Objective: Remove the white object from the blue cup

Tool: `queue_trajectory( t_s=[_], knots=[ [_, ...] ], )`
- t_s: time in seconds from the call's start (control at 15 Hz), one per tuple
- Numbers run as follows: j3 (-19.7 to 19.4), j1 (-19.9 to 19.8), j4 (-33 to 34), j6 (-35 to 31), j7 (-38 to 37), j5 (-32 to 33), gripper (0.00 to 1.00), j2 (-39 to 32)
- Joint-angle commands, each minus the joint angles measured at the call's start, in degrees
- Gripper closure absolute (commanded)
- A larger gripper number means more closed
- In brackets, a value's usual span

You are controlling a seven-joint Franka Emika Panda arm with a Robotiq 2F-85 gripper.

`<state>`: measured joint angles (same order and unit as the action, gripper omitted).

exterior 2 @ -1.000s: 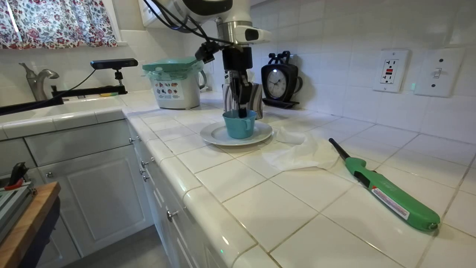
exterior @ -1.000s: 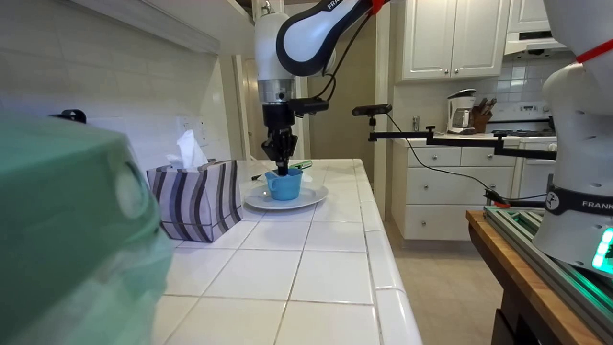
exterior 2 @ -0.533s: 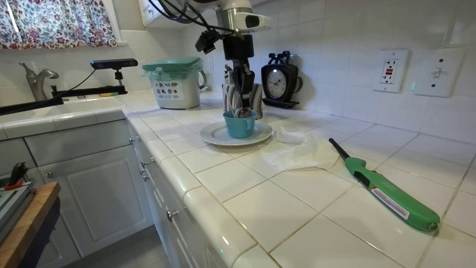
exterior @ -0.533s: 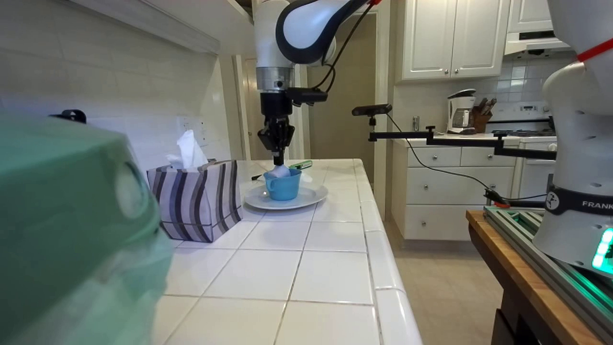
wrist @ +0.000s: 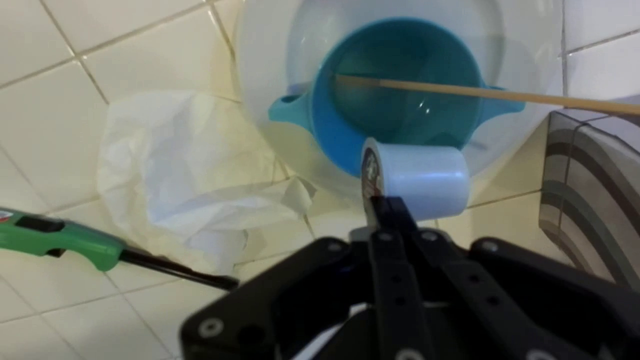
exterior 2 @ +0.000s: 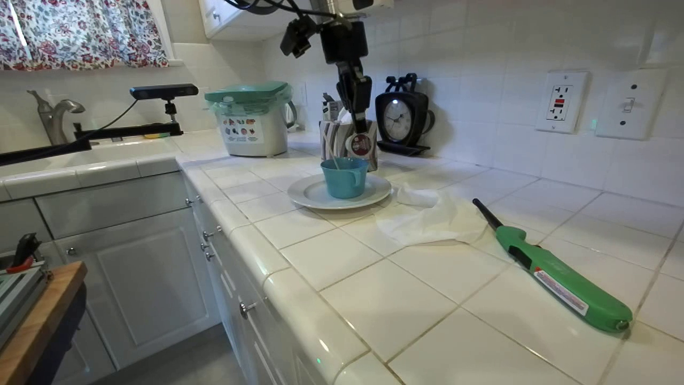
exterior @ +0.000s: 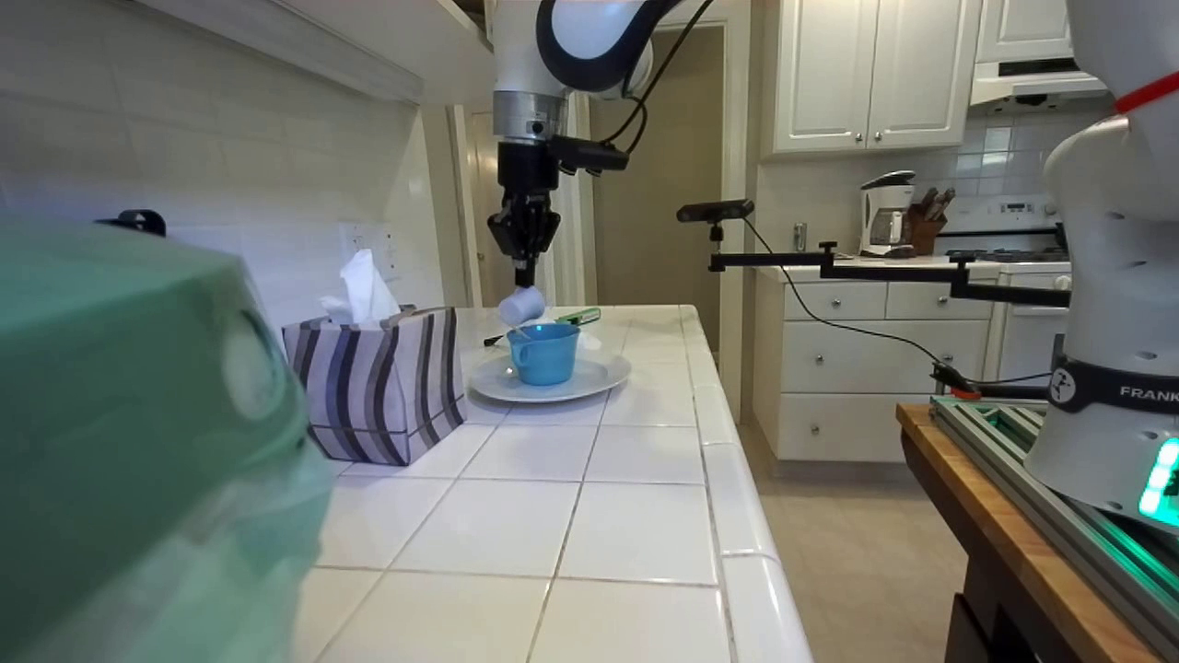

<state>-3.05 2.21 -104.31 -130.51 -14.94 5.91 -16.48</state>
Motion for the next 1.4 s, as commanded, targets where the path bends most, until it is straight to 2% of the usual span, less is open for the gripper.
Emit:
queue_trajectory(
  t_s=[0.0,0.27,0.53,0.93,1.33],
  knots=[
    [-1.21,0.7,-1.05,-3.86,-1.42,5.03,1.0,0.63],
    [-3.23,1.15,-0.73,-9.27,-2.7,13.71,1.0,-0.37],
    [-6.9,2.37,-0.24,-15.72,-5.87,26.09,1.0,-3.6],
    [-15.82,6.94,3.16,-24.83,-19.02,51.57,1.0,-11.16],
    [-20.04,10.82,5.53,-29.44,-30.22,69.65,1.0,-15.87]
  ],
)
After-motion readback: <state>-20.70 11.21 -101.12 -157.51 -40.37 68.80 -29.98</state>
